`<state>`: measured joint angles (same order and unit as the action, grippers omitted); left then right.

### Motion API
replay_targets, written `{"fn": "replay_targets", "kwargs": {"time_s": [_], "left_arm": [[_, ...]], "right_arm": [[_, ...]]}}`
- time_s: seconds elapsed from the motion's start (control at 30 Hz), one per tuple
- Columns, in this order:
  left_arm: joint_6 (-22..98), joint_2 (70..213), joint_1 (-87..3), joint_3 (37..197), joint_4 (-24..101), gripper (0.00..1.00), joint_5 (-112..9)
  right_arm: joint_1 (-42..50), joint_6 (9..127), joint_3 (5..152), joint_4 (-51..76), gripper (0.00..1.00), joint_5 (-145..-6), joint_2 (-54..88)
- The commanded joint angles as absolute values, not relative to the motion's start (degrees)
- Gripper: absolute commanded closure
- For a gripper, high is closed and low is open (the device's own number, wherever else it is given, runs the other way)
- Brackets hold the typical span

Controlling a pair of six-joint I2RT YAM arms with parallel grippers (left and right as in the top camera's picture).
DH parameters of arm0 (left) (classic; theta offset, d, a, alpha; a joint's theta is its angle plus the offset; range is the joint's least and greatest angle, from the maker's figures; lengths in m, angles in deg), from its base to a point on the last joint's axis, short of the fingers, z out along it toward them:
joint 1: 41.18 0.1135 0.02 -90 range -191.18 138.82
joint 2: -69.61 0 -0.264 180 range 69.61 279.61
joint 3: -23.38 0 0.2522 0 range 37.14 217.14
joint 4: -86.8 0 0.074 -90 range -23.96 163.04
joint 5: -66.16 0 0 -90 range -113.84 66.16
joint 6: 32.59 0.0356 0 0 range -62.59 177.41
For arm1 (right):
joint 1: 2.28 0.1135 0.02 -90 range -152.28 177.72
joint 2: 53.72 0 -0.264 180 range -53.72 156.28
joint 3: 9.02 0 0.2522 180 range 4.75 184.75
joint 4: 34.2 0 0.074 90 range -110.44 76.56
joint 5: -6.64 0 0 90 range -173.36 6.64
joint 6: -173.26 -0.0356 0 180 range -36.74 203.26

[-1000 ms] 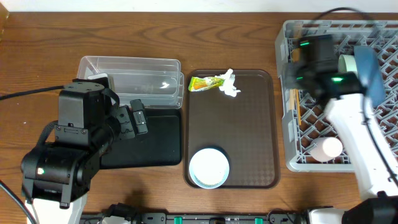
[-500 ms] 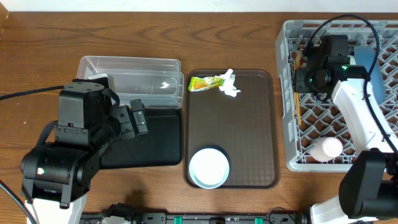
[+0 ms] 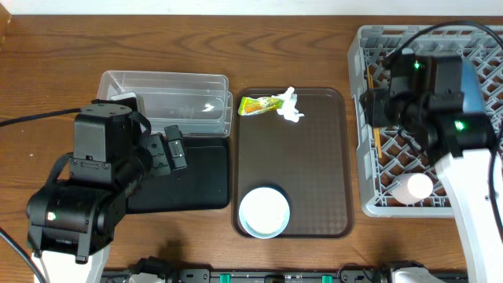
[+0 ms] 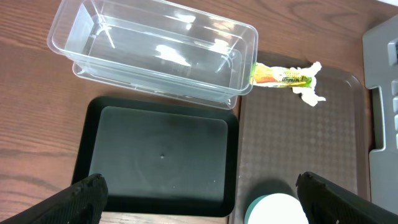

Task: Sort waste into correct bins and load items into the dishwasher rack
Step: 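Place the chopstick in the rack and retract the right gripper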

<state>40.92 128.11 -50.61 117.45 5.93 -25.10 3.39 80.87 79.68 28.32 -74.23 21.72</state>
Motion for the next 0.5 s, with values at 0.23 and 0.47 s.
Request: {"fn": "replay_targets", "kwargs": {"time_s": [0.23,0.47], "left_arm": [[41.0,128.0,-50.3,118.0,5.8,0.0,-24.4],[41.0,128.0,-50.3,118.0,5.8,0.0,-24.4]], "right_arm": [[3.7,79.9,79.9,30.0,0.48,-73.7,6.0],[3.7,81.6,79.9,32.6,0.38,-83.7,-9.6]]}}
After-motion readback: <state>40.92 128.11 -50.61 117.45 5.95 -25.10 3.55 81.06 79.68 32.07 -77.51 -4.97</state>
